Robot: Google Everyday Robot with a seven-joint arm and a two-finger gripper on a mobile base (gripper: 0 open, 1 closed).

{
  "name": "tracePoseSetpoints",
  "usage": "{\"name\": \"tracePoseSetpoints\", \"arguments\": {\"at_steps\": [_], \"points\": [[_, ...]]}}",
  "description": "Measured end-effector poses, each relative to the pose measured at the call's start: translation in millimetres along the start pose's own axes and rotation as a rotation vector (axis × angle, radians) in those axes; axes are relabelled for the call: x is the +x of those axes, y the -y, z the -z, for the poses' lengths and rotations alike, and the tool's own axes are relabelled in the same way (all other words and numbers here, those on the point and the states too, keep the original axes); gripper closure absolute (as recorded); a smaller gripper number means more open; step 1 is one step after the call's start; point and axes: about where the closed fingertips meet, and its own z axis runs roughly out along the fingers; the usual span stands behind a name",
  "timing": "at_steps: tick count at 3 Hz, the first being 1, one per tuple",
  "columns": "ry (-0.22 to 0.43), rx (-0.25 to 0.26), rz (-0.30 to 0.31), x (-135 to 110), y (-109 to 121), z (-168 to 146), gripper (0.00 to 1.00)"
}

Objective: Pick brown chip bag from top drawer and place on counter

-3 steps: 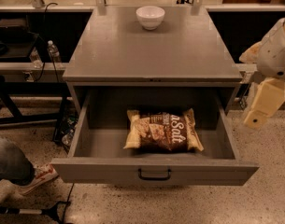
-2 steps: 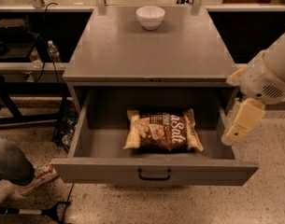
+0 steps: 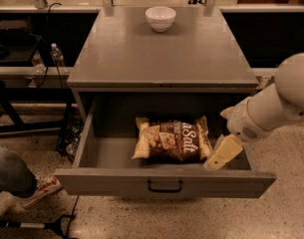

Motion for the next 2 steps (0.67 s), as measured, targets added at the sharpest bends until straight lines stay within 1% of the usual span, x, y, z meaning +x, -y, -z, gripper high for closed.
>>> {"name": "tracePoseSetpoints", "arguments": {"at_steps": [1, 2], "points": [[0.044, 0.071, -0.006, -9.6, 16.2, -6.9, 0.0], [0.044, 0.072, -0.005, -9.8, 16.3, -7.0, 0.0]]}}
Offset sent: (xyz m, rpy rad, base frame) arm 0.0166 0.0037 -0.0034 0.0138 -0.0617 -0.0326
